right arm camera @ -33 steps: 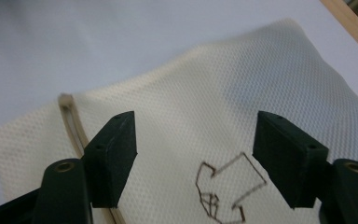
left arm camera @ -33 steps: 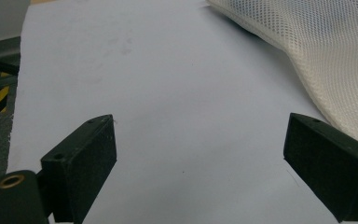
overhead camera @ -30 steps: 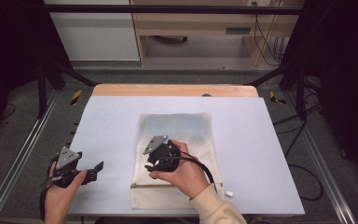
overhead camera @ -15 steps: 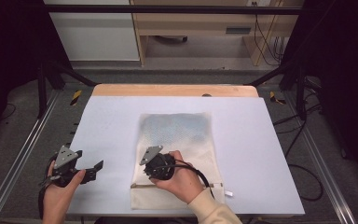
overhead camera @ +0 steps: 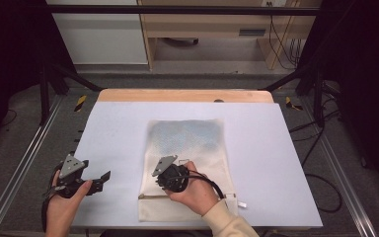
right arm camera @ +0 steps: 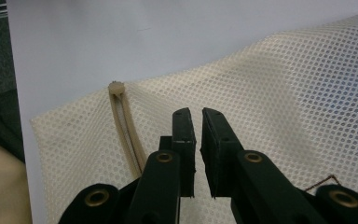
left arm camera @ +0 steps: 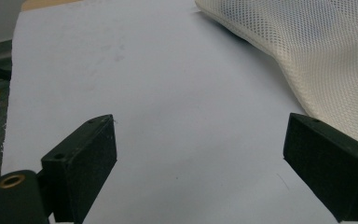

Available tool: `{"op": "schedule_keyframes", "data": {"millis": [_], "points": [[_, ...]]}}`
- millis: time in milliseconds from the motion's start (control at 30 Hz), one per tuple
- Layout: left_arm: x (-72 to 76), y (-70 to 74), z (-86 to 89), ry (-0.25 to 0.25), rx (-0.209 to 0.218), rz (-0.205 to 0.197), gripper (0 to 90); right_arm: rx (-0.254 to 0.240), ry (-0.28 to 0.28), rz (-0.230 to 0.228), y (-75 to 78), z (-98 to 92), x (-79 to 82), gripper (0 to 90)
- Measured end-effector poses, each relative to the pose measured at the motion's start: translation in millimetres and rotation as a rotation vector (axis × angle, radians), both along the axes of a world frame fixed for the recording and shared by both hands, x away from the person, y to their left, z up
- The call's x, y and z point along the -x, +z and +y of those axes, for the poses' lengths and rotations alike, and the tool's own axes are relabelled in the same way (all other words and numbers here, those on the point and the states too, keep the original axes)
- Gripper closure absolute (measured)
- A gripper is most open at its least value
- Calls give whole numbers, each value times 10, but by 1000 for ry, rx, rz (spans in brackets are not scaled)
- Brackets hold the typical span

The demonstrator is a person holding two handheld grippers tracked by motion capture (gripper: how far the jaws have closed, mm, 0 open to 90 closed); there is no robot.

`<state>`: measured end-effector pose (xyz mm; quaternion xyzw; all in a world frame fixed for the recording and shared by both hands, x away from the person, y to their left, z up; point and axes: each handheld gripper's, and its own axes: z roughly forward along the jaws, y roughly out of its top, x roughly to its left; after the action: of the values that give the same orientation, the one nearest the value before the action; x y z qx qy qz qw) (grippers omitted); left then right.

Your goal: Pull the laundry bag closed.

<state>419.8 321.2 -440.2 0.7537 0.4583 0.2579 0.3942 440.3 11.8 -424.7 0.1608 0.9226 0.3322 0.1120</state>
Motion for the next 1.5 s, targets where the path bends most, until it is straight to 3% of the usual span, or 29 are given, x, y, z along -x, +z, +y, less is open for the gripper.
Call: {"op": "schedule_keyframes", "data": {"millis": [267, 467, 600, 733, 967, 1033, 1167, 1300, 1500], "points": [[-18, -14, -45, -36, -28, -24, 91, -31, -2, 11, 29, 9, -9, 866], [-31, -16, -3, -1, -47, 27, 95, -30, 8, 34, -9, 54, 5, 854], [-51, -9, 31, 25, -36, 28, 106, -20, 21, 47, -75, 82, 28, 814], [-45, -19, 51, 16, -36, 35, 106, -17, 41, 59, -76, 111, 49, 772], [-25, -9, 86, 24, -8, 38, 122, -41, 2, 66, -68, 143, 20, 632], [-24, 7, 90, 25, -12, 39, 124, -36, 13, 60, -86, 156, 30, 604], [-24, 2, 72, 25, -8, 39, 123, -26, 25, 66, -113, 183, 65, 590], [-4, 6, 58, 12, 1, 23, 111, -40, 39, 88, -112, 225, 72, 627], [-12, 0, 51, 3, 20, 31, 108, -61, 78, 116, -136, 307, 69, 674]]}}
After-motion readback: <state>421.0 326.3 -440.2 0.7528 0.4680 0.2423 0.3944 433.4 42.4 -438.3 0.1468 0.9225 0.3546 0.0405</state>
